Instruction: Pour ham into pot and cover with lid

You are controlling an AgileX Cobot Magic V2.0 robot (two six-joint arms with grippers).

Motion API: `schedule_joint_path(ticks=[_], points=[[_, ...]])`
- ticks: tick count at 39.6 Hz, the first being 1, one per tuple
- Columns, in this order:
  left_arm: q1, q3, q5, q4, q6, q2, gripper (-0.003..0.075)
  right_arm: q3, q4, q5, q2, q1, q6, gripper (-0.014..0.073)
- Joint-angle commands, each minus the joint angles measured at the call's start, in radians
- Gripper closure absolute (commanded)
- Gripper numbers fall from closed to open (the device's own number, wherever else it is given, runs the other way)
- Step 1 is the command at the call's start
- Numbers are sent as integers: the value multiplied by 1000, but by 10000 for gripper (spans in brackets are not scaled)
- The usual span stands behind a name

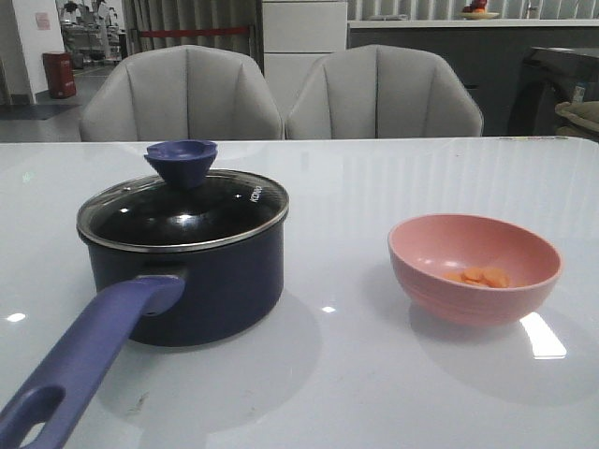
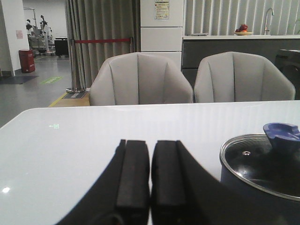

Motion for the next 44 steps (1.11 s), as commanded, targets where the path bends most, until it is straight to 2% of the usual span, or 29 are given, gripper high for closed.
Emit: schedule_joint_path(ticks=[1, 32, 41, 44], points=[[0, 31, -80, -2, -11, -23, 598, 11, -8, -74, -20, -8, -4, 440], [0, 31, -84, -2, -11, -23, 598, 11, -8, -74, -20, -8, -4, 440], [0, 22, -217, -13, -11, -23, 598, 11, -8, -74, -20, -8, -4, 440], [0, -8, -215, -16, -11, -17, 598, 11, -8, -74, -20, -8, -4, 440]])
